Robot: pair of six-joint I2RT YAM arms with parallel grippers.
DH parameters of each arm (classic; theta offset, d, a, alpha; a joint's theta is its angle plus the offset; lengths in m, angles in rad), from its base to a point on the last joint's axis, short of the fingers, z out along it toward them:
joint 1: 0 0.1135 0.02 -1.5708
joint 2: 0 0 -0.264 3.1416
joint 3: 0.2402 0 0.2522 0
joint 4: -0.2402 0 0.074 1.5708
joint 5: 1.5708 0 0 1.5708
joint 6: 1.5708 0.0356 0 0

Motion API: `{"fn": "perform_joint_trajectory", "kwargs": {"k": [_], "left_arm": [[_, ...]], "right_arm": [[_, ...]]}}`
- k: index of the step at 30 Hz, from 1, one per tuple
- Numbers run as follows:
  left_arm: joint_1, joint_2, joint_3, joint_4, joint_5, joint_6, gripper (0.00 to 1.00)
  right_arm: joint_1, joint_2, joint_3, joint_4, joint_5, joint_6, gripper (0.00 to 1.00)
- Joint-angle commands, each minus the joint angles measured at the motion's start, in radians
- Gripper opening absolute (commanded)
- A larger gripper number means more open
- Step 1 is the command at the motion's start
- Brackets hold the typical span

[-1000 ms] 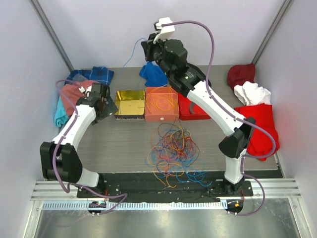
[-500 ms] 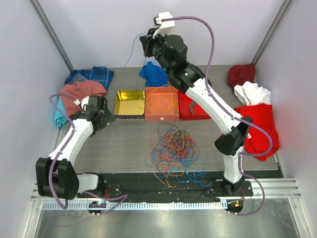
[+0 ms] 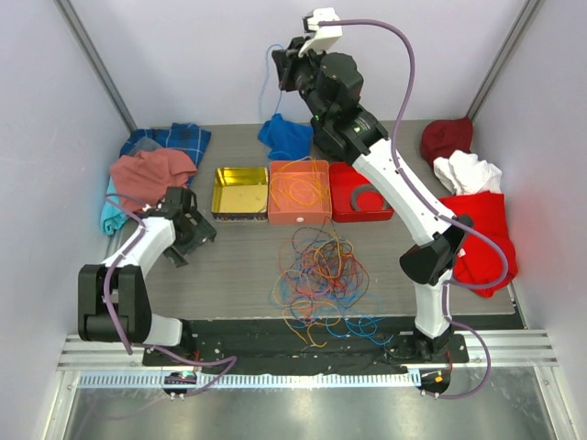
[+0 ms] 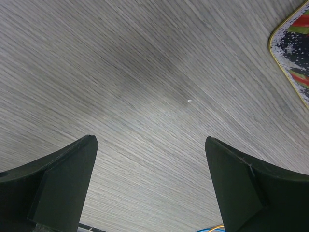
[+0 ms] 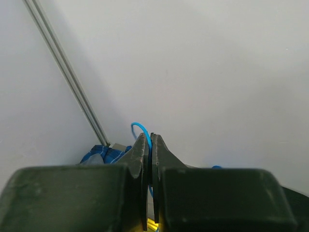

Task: Untangle the cables

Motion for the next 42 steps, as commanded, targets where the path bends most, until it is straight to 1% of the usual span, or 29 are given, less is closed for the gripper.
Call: {"fn": "perform_joint_trajectory", "kwargs": {"k": [1, 5, 7, 9, 10, 13, 15, 19, 24, 29, 32, 37, 38, 42], "left_arm": [[0.011, -0.049, 0.021, 0.012, -0.012, -0.025, 1.00], [0.024, -0.153, 0.012, -0.015, -0.058, -0.046, 1.00], [0.024, -0.257, -0.020, -0.009, -0.060, -0.077, 0.99], [0.024, -0.337, -0.053, 0.018, -0.051, -0.101, 0.96], [0.024, -0.422, -0.086, 0.029, -0.039, -0.118, 0.95], [0.024, -0.559, -0.133, 0.023, -0.009, -0.150, 0.92], [0.021, -0.573, -0.125, -0.035, 0.004, -0.144, 0.92], [0.018, -0.625, -0.168, -0.054, 0.038, -0.133, 0.92], [0.019, -0.685, -0.209, -0.075, 0.029, -0.104, 0.92], [0.018, -0.704, -0.211, -0.072, 0.055, -0.103, 0.93], [0.018, -0.704, -0.208, -0.064, 0.070, -0.103, 0.93], [0.018, -0.704, -0.217, -0.057, 0.078, -0.097, 0.93], [0.016, -0.705, -0.217, -0.055, 0.081, -0.097, 0.93], [0.016, -0.704, -0.219, -0.057, 0.083, -0.091, 0.93]], "right_arm": [[0.003, -0.055, -0.005, 0.053, -0.028, 0.015, 0.01], [-0.003, -0.043, -0.019, 0.059, -0.041, 0.021, 0.01], [-0.005, -0.037, -0.022, 0.061, -0.050, 0.030, 0.01], [-0.005, -0.025, -0.022, 0.061, -0.059, 0.038, 0.01], [-0.006, -0.020, -0.021, 0.061, -0.062, 0.039, 0.01], [-0.005, -0.003, -0.002, 0.058, -0.081, 0.061, 0.01], [-0.003, 0.012, 0.024, 0.051, -0.091, 0.068, 0.01], [0.009, 0.031, 0.052, 0.050, -0.122, 0.093, 0.01], [0.064, 0.044, 0.087, 0.053, -0.174, 0.059, 0.01], [0.107, 0.028, 0.114, 0.080, -0.306, 0.048, 0.01], [0.107, 0.020, 0.136, 0.099, -0.343, 0.068, 0.01], [0.107, 0.023, 0.180, 0.099, -0.369, 0.116, 0.01], [0.107, 0.023, 0.183, 0.129, -0.372, 0.120, 0.01], [0.109, 0.041, 0.197, 0.125, -0.363, 0.125, 0.01]]}}
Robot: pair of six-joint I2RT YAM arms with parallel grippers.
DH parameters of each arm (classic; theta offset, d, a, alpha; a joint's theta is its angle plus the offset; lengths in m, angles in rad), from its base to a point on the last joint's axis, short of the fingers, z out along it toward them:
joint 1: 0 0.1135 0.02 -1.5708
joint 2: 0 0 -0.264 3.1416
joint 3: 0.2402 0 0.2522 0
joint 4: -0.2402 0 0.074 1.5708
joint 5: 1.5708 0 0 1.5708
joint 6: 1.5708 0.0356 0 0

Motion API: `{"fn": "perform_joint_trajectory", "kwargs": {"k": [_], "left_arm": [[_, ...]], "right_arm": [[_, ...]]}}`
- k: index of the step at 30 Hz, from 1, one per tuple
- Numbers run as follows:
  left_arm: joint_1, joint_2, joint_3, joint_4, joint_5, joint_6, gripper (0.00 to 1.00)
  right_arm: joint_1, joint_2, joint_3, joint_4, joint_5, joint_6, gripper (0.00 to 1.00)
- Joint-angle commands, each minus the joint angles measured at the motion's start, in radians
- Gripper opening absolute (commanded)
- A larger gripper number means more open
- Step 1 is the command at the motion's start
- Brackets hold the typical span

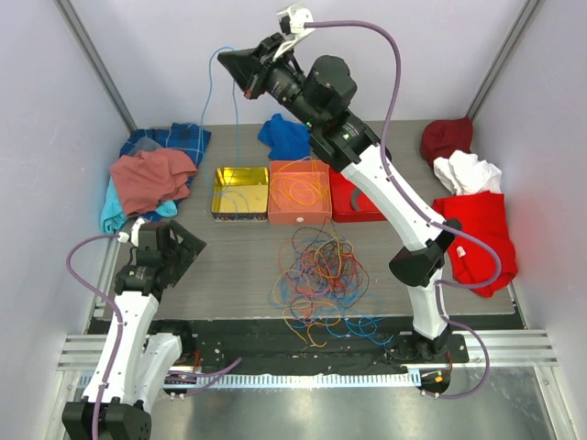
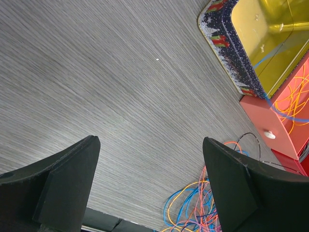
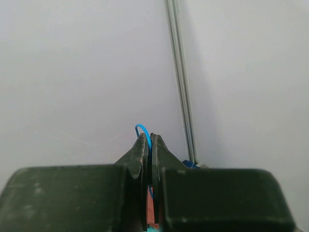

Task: Untangle the cables

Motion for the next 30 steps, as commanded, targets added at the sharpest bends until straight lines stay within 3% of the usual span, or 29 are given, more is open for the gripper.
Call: {"fn": "perform_joint_trajectory", "kwargs": {"k": [1, 30], "left_arm": [[-0.001, -0.013, 0.002, 0.019, 0.016, 0.025, 0.93], [-0.017, -0.010, 0.065, -0.032, 0.002, 0.062, 0.94]], "right_arm": [[-0.001, -0.012, 0.042, 0.050, -0.017, 0.019, 0.01], [-0.043, 0.197, 0.012, 0.100, 0.020, 0.016, 0.01]]}}
